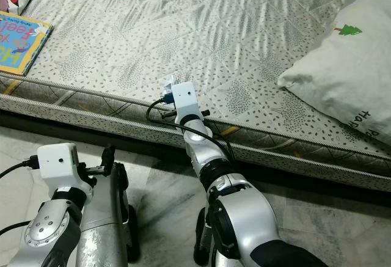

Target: Clean up the room

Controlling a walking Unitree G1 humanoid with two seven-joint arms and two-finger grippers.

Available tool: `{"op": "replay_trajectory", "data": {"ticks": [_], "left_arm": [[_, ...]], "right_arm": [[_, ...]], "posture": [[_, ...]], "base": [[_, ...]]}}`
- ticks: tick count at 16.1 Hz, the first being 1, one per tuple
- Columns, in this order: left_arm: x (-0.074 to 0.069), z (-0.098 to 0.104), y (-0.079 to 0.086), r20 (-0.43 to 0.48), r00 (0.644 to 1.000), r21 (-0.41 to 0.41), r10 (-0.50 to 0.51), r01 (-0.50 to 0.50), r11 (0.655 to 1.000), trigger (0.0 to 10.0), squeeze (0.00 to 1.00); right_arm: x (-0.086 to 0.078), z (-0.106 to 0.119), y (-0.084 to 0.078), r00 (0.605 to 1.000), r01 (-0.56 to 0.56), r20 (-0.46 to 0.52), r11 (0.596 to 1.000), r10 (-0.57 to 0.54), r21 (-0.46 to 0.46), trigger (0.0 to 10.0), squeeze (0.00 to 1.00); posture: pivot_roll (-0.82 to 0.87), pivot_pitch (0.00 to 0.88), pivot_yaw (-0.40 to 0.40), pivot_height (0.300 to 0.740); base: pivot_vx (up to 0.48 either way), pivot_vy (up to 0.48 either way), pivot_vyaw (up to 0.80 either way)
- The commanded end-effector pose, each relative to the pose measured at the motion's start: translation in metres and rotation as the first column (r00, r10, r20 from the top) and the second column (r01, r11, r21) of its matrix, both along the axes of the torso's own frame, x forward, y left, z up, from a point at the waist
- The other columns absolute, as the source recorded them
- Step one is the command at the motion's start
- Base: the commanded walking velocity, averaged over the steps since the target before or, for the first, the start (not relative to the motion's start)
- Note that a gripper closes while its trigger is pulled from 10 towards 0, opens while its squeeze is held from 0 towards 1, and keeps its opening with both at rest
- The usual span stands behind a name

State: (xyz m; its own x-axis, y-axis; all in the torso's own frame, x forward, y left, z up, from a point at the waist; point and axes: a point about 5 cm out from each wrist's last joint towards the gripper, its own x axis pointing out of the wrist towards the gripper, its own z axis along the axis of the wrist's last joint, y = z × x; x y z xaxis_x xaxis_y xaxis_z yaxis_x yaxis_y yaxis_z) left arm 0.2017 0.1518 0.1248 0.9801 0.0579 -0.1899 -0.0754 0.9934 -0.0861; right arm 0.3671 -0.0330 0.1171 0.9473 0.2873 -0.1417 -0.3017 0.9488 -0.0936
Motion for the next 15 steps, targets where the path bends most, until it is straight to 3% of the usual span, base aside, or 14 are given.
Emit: {"op": "replay_trajectory", "data": {"ticks": [1,5,9,11,14,15], "left_arm": [[-0.002,-0.007,0.002,-0.037,0.999,0.009,0.01,-0.01,1.0,10.0,0.0],[0.009,-0.007,0.002,-0.02,1.0,0.013,0.009,-0.009,1.0,10.0,0.0],[0.036,-0.004,-0.001,0.028,0.999,0.011,-0.018,0.018,1.0,10.0,0.0],[0.059,-0.001,0.0,0.069,0.997,0.019,-0.03,0.029,0.999,10.0,0.0],[0.074,0.001,0.006,0.1,0.994,0.042,-0.034,0.03,0.999,10.0,0.0],[0.079,0.001,0.011,0.113,0.993,0.054,-0.033,0.027,0.998,10.0,0.0]], "right_arm": [[-0.002,-0.003,0.003,1.0,-0.015,-0.018,1.0,0.015,-0.002,0.0,0.0],[0.002,-0.001,-0.003,1.0,-0.012,-0.016,1.0,0.012,0.002,0.0,0.0],[0.009,0.005,-0.025,0.999,0.032,-0.017,0.998,-0.031,0.063,0.0,0.0],[0.011,0.008,-0.039,0.999,-0.045,0.01,0.996,0.044,0.083,0.0,0.0],[0.009,0.014,-0.047,0.991,-0.127,0.065,0.986,0.12,0.107,0.0,0.0],[0.0,0.014,-0.048,0.977,-0.194,0.114,0.972,0.179,0.132,0.0,0.0]], "posture": [[0.27,0.299,-0.072,0.536],[0.25,0.257,-0.069,0.536],[0.2,0.165,-0.054,0.536],[0.17,0.081,-0.038,0.536],[0.14,0.002,-0.008,0.536],[0.13,0.0,0.016,0.536]], "base": [[0.0,0.0,0.0],[0.0,0.0,0.0],[0.0,0.0,0.0],[0.0,0.0,0.0],[0.0,0.0,0.0],[0.0,0.0,0.0]]}}
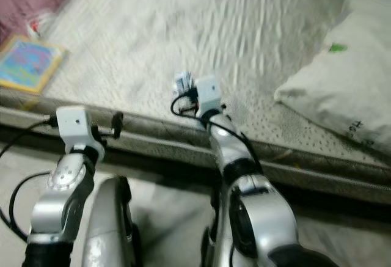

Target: Clean up the room

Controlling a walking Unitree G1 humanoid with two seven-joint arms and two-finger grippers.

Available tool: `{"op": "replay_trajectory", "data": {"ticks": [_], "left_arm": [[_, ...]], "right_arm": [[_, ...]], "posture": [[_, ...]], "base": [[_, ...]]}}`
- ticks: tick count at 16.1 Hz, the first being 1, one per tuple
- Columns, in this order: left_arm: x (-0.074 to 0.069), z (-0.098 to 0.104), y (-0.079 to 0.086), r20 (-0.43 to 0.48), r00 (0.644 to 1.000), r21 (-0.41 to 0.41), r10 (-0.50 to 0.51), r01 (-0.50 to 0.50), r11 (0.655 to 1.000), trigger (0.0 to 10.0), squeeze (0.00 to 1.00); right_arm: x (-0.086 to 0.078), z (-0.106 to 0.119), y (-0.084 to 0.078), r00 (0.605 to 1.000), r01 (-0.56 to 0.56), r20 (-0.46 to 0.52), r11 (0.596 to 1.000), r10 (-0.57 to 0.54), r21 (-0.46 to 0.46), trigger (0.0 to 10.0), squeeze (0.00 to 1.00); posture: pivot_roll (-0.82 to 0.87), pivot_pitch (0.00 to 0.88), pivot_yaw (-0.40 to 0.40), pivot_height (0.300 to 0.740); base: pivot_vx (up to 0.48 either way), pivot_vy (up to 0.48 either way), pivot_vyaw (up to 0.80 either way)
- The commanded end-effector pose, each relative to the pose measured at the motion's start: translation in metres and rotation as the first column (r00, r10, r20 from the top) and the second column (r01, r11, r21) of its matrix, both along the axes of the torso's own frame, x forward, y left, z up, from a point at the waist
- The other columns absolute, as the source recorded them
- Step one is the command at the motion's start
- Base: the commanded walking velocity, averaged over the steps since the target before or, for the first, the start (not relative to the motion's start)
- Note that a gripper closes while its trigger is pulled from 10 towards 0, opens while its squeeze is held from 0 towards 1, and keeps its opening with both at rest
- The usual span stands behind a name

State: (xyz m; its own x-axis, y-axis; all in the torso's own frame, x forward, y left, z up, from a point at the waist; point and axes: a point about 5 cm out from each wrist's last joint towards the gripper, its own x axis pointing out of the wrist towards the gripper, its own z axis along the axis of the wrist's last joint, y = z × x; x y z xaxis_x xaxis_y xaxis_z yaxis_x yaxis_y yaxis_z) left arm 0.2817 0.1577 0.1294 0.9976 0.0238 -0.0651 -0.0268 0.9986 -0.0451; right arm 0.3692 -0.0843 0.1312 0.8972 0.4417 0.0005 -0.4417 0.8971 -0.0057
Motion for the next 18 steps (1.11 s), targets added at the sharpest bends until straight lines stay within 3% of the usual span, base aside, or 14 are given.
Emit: {"op": "replay_trajectory", "data": {"ticks": [1,2,3,7,12,18], "left_arm": [[0.002,-0.003,0.007,0.01,1.0,0.014,0.008,-0.008,1.0,10.0,0.0],[0.006,-0.002,0.009,0.036,0.999,0.024,0.005,-0.006,1.0,10.0,0.0],[0.01,0.0,0.013,0.063,0.998,0.035,0.005,-0.007,0.999,10.0,0.0],[0.022,0.002,0.028,0.108,0.993,0.049,0.041,-0.047,0.998,10.0,0.0],[0.038,0.008,0.011,0.161,0.986,0.063,-0.033,0.023,0.998,10.0,0.0],[0.038,0.004,0.013,0.175,0.985,0.047,-0.005,-0.003,0.999,10.0,0.0]], "right_arm": [[-0.011,-0.002,0.001,0.998,-0.057,0.021,0.998,0.056,0.024,0.0,0.0],[-0.017,-0.003,-0.002,0.998,-0.063,0.033,0.997,0.061,0.037,2.9,0.0],[-0.021,-0.005,-0.007,0.999,-0.032,0.031,0.998,0.03,0.058,10.0,0.0],[-0.028,-0.001,-0.032,0.985,0.156,0.052,0.976,-0.165,0.153,10.0,0.0],[-0.018,0.021,-0.032,0.968,0.21,0.083,0.947,-0.235,0.242,10.0,0.0],[-0.012,0.028,-0.037,0.955,0.258,0.084,0.939,-0.283,0.226,10.0,0.0]], "posture": [[0.12,0.0,0.023,0.536],[0.12,0.0,0.029,0.536],[0.13,0.0,0.029,0.536],[0.1,0.0,0.034,0.536],[0.07,0.0,0.048,0.536],[0.08,0.0,0.023,0.608]], "base": [[0.0,0.0,0.0],[0.0,0.0,0.0],[0.0,0.0,0.0],[0.0,0.0,0.0],[0.0,0.0,0.0],[0.0,0.0,0.0]]}}
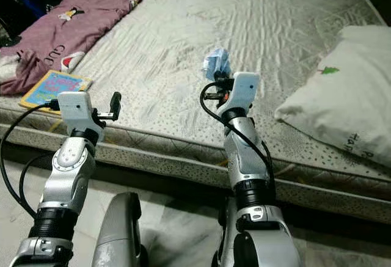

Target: Clean up the room

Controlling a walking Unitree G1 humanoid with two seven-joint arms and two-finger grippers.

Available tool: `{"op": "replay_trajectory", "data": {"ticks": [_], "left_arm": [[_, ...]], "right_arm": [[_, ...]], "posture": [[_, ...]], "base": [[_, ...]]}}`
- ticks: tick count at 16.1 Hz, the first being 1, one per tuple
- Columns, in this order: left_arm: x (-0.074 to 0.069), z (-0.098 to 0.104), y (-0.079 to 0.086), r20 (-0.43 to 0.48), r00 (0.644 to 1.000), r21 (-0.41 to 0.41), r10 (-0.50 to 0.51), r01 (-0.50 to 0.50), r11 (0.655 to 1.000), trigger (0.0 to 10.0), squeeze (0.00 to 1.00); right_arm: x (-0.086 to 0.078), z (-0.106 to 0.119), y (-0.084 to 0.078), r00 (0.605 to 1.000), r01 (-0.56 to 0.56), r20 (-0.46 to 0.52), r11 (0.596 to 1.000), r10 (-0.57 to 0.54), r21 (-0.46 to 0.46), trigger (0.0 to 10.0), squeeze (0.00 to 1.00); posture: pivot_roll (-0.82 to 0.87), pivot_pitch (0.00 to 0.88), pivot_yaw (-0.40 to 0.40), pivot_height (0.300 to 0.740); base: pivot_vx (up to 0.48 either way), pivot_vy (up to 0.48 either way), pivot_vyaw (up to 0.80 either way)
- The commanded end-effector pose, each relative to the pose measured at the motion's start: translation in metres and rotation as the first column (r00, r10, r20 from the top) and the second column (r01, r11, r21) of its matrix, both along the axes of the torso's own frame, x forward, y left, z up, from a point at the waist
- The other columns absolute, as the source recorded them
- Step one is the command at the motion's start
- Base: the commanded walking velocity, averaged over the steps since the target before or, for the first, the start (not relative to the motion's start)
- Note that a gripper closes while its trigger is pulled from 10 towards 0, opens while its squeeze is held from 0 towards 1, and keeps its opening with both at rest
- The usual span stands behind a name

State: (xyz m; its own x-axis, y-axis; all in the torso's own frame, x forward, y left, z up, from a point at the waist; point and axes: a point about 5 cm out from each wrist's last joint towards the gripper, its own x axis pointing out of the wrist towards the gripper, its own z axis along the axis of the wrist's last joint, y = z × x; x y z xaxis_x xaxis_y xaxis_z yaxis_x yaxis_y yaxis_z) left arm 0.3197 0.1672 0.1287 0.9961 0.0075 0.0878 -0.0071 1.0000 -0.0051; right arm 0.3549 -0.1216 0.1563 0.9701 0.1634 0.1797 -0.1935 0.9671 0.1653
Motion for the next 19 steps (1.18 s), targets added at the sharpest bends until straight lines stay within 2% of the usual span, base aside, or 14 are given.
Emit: {"op": "replay_trajectory", "data": {"ticks": [1,4,7,8,11,16,17,19], "left_arm": [[0.0,0.003,0.003,0.02,1.0,0.004,0.015,-0.015,1.0,10.0,0.0],[0.0,0.0,-0.001,0.015,1.0,-0.001,0.009,-0.009,1.0,10.0,0.0],[-0.01,-0.007,-0.003,-0.003,1.0,-0.019,0.018,-0.018,1.0,10.0,0.0],[-0.017,-0.015,0.0,-0.025,0.999,-0.018,0.041,-0.042,0.999,10.0,0.0],[-0.026,-0.022,-0.004,-0.047,0.998,-0.026,0.032,-0.034,0.999,10.0,0.0],[-0.033,-0.025,-0.016,-0.073,0.997,-0.032,-0.016,0.014,0.999,10.0,0.0],[-0.033,-0.024,-0.016,-0.072,0.997,-0.029,-0.018,0.016,0.999,10.0,0.0],[-0.027,-0.019,-0.004,-0.059,0.998,-0.012,0.021,-0.022,1.0,10.0,0.0]], "right_arm": [[0.003,0.002,-0.001,1.0,0.016,-0.007,1.0,-0.016,-0.01,10.0,0.0],[0.002,0.001,-0.01,0.998,0.066,-0.013,0.997,-0.067,-0.033,10.0,0.0],[-0.008,-0.011,-0.018,0.997,0.061,-0.05,0.996,-0.064,-0.064,10.0,0.0],[-0.015,-0.024,-0.018,0.994,0.051,-0.095,0.993,-0.061,-0.11,10.0,0.0],[-0.028,-0.035,-0.011,0.993,0.024,-0.113,0.987,-0.042,-0.157,10.0,0.0],[-0.027,-0.029,-0.005,0.99,0.078,-0.111,0.99,-0.091,-0.117,10.0,0.0],[-0.026,-0.03,-0.004,0.989,0.081,-0.118,0.99,-0.094,-0.114,10.0,0.0],[-0.029,-0.032,-0.001,0.989,0.063,-0.128,0.991,-0.078,-0.115,10.0,0.0]], "posture": [[0.08,0.0,0.024,0.617],[0.06,0.0,0.018,0.651],[0.06,0.0,-0.005,0.689],[0.07,0.0,-0.017,0.689],[0.06,0.0,-0.027,0.689],[0.07,0.0,-0.005,0.703],[0.07,0.0,-0.006,0.713],[0.08,0.0,-0.013,0.738]], "base": [[0.0,0.0,0.0],[0.0,0.0,0.0],[0.0,0.0,0.0],[0.0,0.0,0.0],[0.0,0.0,0.0],[0.0,0.0,0.0],[0.0,0.0,0.0],[0.0,0.0,0.0]]}}
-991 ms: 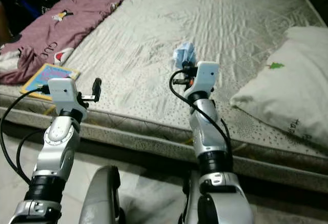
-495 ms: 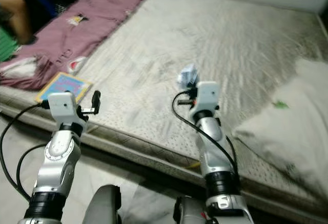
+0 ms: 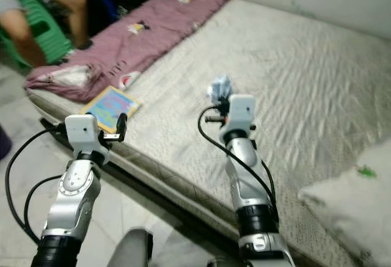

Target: Clean up the room

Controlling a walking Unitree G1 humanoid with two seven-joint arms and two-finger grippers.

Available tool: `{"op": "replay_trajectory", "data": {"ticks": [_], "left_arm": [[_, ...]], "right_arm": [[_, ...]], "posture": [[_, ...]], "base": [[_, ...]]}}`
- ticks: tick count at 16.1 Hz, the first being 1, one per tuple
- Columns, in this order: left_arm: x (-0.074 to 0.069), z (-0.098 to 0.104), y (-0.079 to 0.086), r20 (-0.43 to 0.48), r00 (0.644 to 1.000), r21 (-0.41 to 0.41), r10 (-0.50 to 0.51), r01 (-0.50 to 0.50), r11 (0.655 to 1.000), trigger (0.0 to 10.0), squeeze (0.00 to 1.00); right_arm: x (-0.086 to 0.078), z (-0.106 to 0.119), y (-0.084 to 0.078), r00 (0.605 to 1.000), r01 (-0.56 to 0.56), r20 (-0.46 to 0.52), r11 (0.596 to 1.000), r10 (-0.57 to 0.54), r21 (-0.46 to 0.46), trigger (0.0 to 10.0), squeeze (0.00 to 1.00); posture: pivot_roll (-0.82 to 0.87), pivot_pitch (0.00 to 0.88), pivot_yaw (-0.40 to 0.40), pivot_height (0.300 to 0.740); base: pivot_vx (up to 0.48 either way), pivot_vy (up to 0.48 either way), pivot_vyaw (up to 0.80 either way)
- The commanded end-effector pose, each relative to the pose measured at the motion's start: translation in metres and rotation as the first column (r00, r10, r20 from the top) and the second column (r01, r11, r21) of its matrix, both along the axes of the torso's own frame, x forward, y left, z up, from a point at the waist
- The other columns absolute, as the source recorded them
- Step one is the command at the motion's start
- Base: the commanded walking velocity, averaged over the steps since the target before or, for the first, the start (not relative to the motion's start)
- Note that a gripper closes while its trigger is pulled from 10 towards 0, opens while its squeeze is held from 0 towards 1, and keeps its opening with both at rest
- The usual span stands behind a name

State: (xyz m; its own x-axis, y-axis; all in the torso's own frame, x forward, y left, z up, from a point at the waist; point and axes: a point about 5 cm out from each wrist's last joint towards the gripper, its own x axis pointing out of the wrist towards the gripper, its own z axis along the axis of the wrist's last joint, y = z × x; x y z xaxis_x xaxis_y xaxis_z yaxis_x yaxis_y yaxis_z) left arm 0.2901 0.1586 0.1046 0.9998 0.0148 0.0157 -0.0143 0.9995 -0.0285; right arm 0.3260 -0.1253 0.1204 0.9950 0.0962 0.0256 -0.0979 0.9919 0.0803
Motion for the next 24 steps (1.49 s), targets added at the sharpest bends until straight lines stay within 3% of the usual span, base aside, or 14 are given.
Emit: {"op": "replay_trajectory", "data": {"ticks": [1,8,12,20,24], "left_arm": [[0.004,0.007,0.011,0.013,0.999,0.014,0.035,-0.035,0.999,10.0,0.0],[-0.003,0.002,0.001,-0.019,0.999,-0.022,0.035,-0.035,0.999,10.0,0.0],[0.001,0.005,-0.001,-0.022,0.999,-0.056,0.042,-0.043,0.997,10.0,0.0],[0.002,0.006,-0.004,-0.027,0.999,-0.059,0.036,-0.037,0.998,10.0,0.0],[0.004,0.006,-0.004,-0.026,0.999,-0.064,0.034,-0.035,0.997,10.0,0.0]], "right_arm": [[-0.001,0.002,0.004,1.0,-0.016,0.001,1.0,0.016,-0.005,10.0,0.0],[-0.004,-0.006,0.006,0.999,-0.023,-0.037,0.999,0.022,-0.023,10.0,0.0],[-0.001,-0.009,0.01,0.997,-0.026,-0.073,1.0,0.026,0.001,10.0,0.0],[0.003,-0.008,0.013,0.996,-0.051,-0.072,0.999,0.05,-0.008,10.0,0.0],[0.004,-0.009,0.014,0.995,-0.059,-0.081,0.998,0.058,-0.011,10.0,0.0]], "posture": [[0.08,0.0,-0.018,0.74],[0.09,0.0,-0.029,0.74],[0.11,0.0,-0.044,0.74],[0.11,0.0,-0.052,0.74],[0.11,0.0,-0.054,0.74]], "base": [[0.0,0.0,0.0],[0.0,0.0,0.0],[0.0,0.0,0.0],[0.0,0.0,-0.8],[0.0,0.302,-0.8]]}}
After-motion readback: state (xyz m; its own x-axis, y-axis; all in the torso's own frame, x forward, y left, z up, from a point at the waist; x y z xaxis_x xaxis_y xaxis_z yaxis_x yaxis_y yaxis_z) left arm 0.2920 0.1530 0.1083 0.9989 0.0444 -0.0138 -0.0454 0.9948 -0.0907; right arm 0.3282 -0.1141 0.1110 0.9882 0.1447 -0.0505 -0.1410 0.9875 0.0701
